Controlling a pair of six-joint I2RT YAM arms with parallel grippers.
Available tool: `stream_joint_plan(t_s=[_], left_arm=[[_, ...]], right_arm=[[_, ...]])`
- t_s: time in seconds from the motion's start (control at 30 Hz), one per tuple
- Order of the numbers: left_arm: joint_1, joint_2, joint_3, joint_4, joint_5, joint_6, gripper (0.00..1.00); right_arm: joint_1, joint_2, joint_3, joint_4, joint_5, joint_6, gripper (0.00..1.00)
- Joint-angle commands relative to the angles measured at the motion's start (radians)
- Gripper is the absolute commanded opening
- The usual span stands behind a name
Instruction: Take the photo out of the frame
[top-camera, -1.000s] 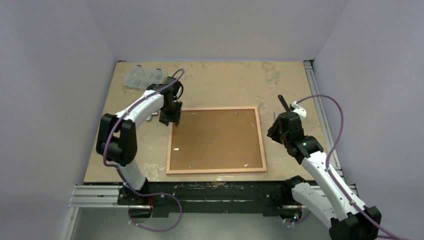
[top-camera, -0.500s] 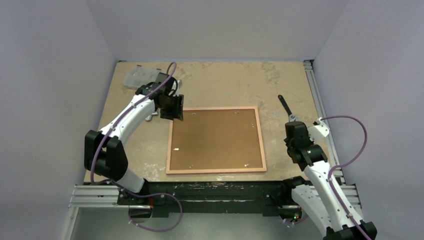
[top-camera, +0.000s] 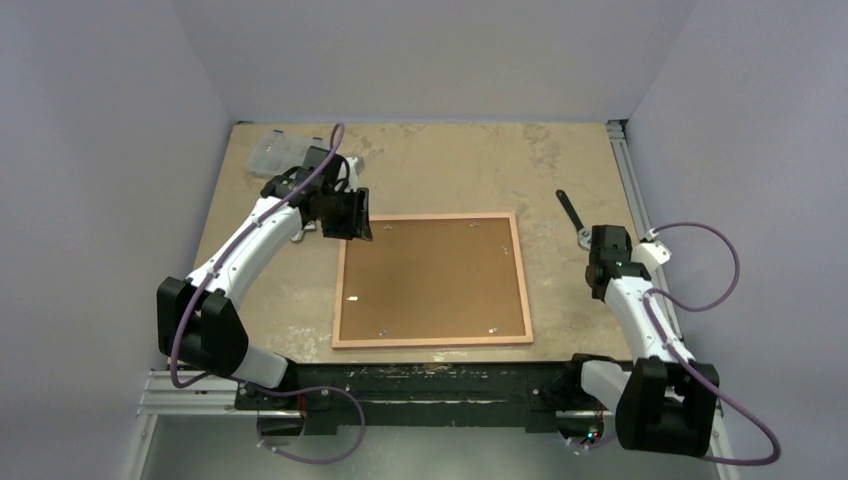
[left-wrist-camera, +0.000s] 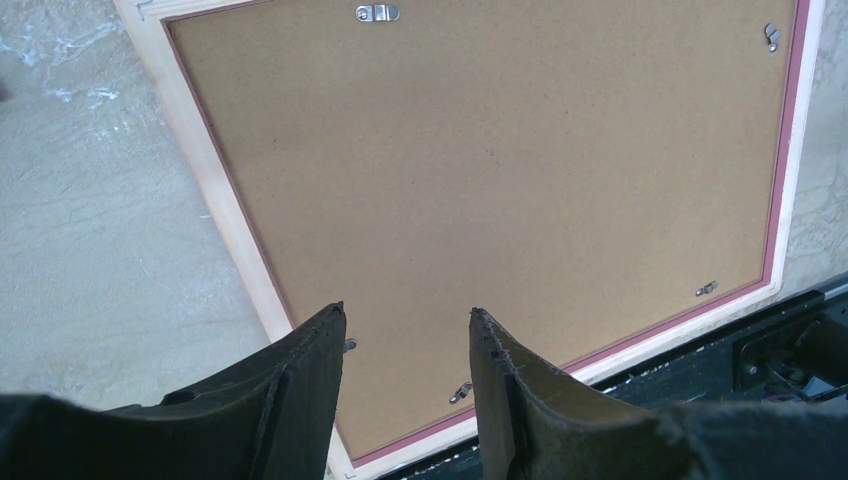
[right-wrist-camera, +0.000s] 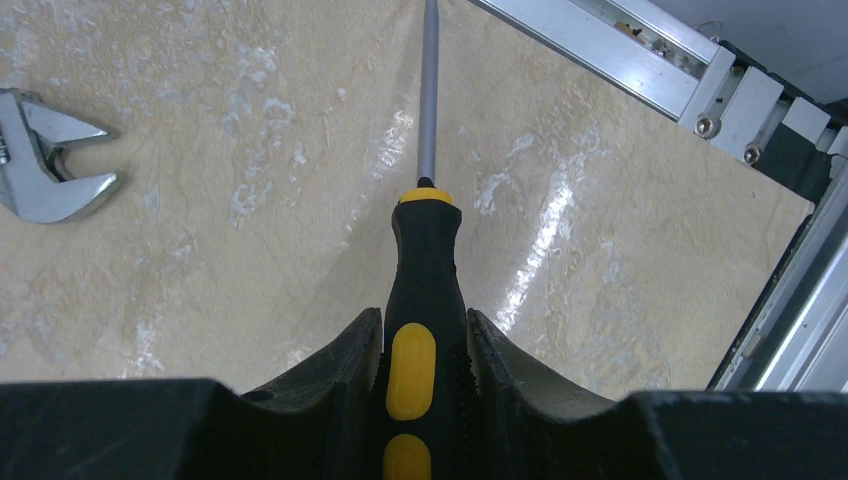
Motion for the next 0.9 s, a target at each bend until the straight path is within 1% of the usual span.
stream_joint_plan(t_s=[0.0,0.1,0.23,0.4,0.5,0.63,0.73,0.87], left_arm=[[-0.001,-0.031,-0.004,0.024,0.017,-0.006,0.47],[0.000,-0.023,-0.001,0.023,0.014,-0.006,0.47],[0.000,-0.014,0.001,0.024,0.010,-0.006,0.47],[0.001,-0.005,0.001,0.017,-0.016,0.001,0.47],[0.000,0.002,0.001,0.015,-0.023,0.004,0.47],[0.001,0.013,0.004,0.014,-0.030,0.006,0.47],[0.001,0.017,0.004,0.015,-0.031,0.008,0.47],[0.000,0.015,0.002,0.012,-0.027,0.010,0.47]], right_arm=[[-0.037,0.065,0.049,0.127,-0.044,-0.111,0.00],[-0.036,0.118,0.063,0.166,-0.098,-0.161,0.00],[-0.036,0.188,0.075,0.190,-0.175,-0.173,0.00],[-0.036,0.247,0.072,0.227,-0.178,-0.180,0.01],[-0.036,0.294,0.089,0.230,-0.191,-0.198,0.09],[-0.037,0.348,0.116,0.223,-0.197,-0.211,0.13],[-0.037,0.354,0.118,0.227,-0.199,-0.217,0.18],[-0.036,0.345,0.114,0.236,-0.201,-0.223,0.28]])
